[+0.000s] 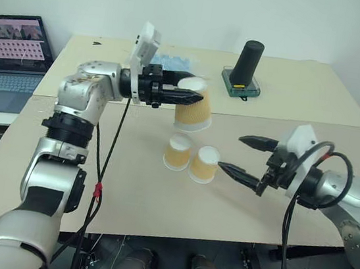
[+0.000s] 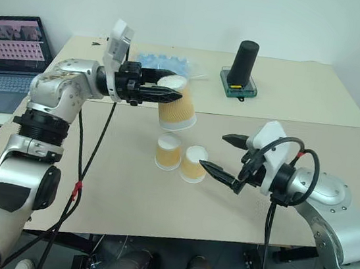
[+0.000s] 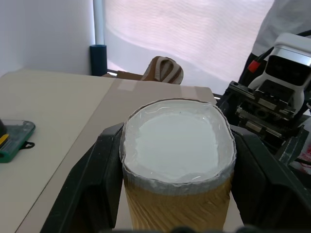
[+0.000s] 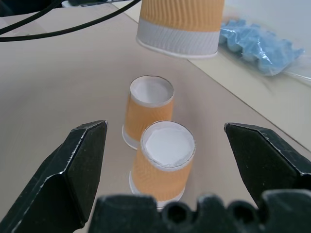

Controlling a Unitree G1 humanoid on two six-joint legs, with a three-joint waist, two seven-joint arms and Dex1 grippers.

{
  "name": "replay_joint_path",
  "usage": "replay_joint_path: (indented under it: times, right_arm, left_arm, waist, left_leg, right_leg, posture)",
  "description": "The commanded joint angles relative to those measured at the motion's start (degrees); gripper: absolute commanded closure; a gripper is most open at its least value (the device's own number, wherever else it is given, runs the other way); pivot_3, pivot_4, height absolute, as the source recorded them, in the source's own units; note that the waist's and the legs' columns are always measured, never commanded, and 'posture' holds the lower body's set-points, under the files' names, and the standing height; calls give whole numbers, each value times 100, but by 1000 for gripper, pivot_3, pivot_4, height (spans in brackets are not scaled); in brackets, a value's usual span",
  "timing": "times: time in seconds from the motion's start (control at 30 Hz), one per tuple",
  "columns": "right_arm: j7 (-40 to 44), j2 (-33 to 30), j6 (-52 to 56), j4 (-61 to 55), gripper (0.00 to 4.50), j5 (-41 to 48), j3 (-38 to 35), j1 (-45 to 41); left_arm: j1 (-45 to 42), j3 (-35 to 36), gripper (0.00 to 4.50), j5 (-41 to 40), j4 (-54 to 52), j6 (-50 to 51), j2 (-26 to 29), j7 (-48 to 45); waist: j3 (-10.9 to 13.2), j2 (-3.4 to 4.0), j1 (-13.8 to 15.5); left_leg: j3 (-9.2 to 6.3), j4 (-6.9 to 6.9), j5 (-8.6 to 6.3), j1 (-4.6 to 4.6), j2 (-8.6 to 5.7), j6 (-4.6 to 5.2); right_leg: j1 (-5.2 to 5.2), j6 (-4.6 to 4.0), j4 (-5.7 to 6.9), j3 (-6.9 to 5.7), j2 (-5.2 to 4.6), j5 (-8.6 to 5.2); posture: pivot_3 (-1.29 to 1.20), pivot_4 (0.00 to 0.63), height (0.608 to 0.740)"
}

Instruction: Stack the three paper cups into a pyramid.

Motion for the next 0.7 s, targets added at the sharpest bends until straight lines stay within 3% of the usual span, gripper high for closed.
replay_joint_path:
  times: [0.03, 0.33, 0.7]
  right_arm:
    - [-127, 31, -10, -275, 0, 262, -381, -48]
    - [-304, -63, 42, -373, 0, 474, -523, -81]
    - [-356, -130, 43, -240, 0, 435, -439, -122]
  left_arm:
    - [-395, -110, 1960, 251, 537, -395, -144, -358]
    - [-563, -251, 1960, 856, 1515, -1216, -419, -739]
    - [-562, -245, 1960, 1023, 1494, -1249, -489, -1048]
  waist:
    - [0, 0, -4]
    - [0, -1, -3]
    - [0, 0, -4]
  left_leg:
    - [0, 2, -2, 0, 0, 3]
    - [0, 6, -4, -3, 0, 8]
    - [0, 18, -7, -6, 0, 15]
  right_leg:
    - [1, 0, 1, 1, -1, 0]
    - [-1, 1, 2, 3, -11, 1]
    - [0, 3, 6, 2, -7, 1]
  posture:
    - [0, 150, 740]
    - [0, 150, 740]
    - [0, 150, 740]
